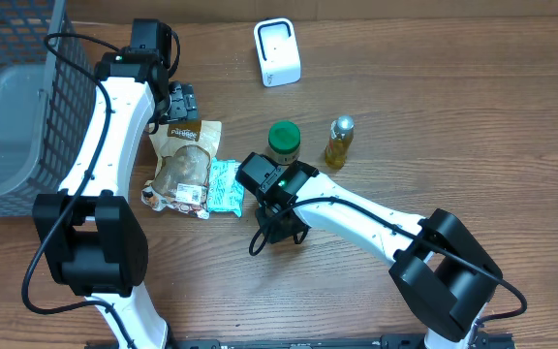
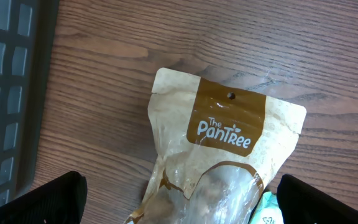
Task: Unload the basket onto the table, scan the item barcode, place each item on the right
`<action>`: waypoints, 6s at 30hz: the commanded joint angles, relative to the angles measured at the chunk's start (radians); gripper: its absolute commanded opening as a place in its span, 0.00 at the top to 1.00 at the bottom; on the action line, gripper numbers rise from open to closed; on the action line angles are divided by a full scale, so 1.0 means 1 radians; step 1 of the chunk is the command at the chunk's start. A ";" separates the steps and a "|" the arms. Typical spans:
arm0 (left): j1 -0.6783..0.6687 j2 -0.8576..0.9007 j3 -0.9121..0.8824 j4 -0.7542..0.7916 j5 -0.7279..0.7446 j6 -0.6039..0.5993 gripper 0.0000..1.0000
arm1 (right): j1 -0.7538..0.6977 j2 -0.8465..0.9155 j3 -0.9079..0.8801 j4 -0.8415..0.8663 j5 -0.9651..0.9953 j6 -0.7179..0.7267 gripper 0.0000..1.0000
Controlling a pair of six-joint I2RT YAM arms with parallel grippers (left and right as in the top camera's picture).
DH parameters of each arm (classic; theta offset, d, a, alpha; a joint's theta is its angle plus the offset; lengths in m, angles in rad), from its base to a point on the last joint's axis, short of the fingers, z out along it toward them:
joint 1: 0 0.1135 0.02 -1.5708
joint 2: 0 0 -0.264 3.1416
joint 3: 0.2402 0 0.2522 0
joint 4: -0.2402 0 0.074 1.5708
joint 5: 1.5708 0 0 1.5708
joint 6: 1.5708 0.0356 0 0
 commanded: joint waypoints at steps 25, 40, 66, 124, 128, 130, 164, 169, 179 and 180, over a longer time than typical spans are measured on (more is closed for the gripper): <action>-0.004 -0.004 0.012 0.002 -0.020 0.000 0.01 | -0.001 -0.011 -0.085 0.054 0.166 -0.114 0.83; -0.004 -0.004 0.012 0.002 -0.020 0.000 0.00 | 0.036 -0.012 0.044 0.003 0.148 -0.108 0.75; -0.004 -0.004 0.012 0.002 -0.020 0.000 0.00 | 0.042 0.112 0.023 0.148 0.149 -0.164 0.67; -0.004 -0.004 0.012 0.002 -0.020 0.000 0.01 | 0.040 0.121 0.173 -0.045 0.308 -0.133 0.51; -0.004 -0.004 0.012 0.002 -0.020 0.000 0.00 | 0.040 0.121 0.159 -0.070 0.310 -0.132 0.51; -0.004 -0.004 0.012 0.002 -0.020 0.000 0.00 | 0.040 0.121 0.145 -0.072 0.311 -0.111 0.52; -0.004 -0.004 0.012 0.002 -0.020 0.000 0.00 | 0.038 0.123 -0.006 0.058 0.298 -0.107 0.69; -0.004 -0.004 0.012 0.002 -0.020 0.000 0.00 | 0.038 0.123 -0.006 0.058 0.298 -0.107 0.75; -0.004 -0.004 0.012 0.002 -0.020 0.000 0.00 | 0.038 0.109 0.052 -0.001 0.299 -0.089 0.96; -0.004 -0.004 0.012 0.002 -0.020 0.000 0.00 | 0.038 0.101 0.070 -0.017 0.297 -0.080 0.96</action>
